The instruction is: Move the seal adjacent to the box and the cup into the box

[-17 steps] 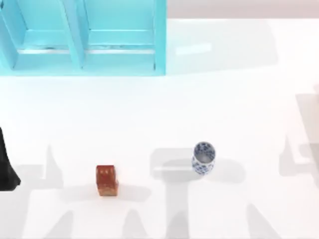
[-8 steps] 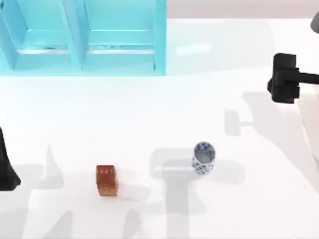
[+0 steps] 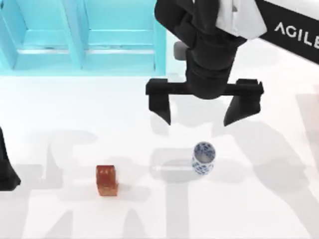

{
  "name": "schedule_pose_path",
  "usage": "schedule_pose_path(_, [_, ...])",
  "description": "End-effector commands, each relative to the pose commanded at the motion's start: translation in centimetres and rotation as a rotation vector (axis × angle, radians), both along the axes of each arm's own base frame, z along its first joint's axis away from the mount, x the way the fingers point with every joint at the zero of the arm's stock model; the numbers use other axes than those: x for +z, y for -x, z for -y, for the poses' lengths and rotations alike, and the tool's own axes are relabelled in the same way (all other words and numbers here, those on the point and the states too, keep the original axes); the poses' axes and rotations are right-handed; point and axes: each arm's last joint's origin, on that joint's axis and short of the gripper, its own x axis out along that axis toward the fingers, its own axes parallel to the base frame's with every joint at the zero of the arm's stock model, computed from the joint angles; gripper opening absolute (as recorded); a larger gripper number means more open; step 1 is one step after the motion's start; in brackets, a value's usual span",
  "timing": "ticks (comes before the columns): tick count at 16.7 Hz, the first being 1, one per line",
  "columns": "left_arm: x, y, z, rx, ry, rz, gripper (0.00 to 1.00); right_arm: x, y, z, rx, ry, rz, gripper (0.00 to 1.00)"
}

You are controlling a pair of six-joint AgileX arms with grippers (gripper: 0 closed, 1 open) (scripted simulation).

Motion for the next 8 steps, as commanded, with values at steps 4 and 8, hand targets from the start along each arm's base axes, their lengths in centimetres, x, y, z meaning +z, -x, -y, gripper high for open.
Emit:
schedule_pose_path(4, [0.0, 0.0, 0.0, 0.000, 0.000, 0.000, 1.00, -2.6, 0.6, -7.8, -0.004, 0.077, -0.081, 1.00])
schedule_pose_path(8, [0.0, 0.0, 0.0, 0.000, 0.000, 0.000, 1.00, -3.8, 2.9, -13.0, -0.009, 0.078, -0.064, 1.00])
